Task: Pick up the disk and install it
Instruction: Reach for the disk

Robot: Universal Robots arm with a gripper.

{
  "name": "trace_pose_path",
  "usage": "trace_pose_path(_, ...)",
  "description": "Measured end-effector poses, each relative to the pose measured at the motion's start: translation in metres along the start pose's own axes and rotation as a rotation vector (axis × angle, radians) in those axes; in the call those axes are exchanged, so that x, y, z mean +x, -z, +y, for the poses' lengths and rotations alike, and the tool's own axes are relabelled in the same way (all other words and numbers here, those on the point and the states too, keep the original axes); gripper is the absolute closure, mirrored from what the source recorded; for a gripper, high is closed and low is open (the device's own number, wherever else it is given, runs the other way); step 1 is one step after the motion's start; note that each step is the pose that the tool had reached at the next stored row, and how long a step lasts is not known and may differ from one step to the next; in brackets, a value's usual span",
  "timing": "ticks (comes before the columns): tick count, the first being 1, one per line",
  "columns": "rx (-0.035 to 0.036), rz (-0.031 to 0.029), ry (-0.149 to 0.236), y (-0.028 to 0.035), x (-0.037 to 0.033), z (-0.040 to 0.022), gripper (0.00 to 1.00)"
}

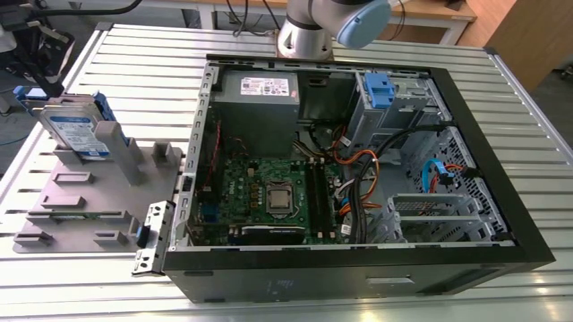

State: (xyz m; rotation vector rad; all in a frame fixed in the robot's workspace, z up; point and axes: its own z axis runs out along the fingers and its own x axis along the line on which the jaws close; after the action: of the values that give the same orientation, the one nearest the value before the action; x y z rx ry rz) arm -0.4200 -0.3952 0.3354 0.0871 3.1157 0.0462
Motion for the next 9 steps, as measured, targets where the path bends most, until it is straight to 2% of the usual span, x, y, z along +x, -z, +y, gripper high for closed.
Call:
trace_pose_path(2,0.0092,-0.0003,0.000,-0.0001,0.0000,0.0000,0.89)
trace_pose_path(3,0.0113,-0.0005,0.000,-0.0003,0.0000,0.0001,0.89)
trace_pose_path(9,0.0116,-0.0003,0.000,-0.0003,0.0001,0.0013,0.89)
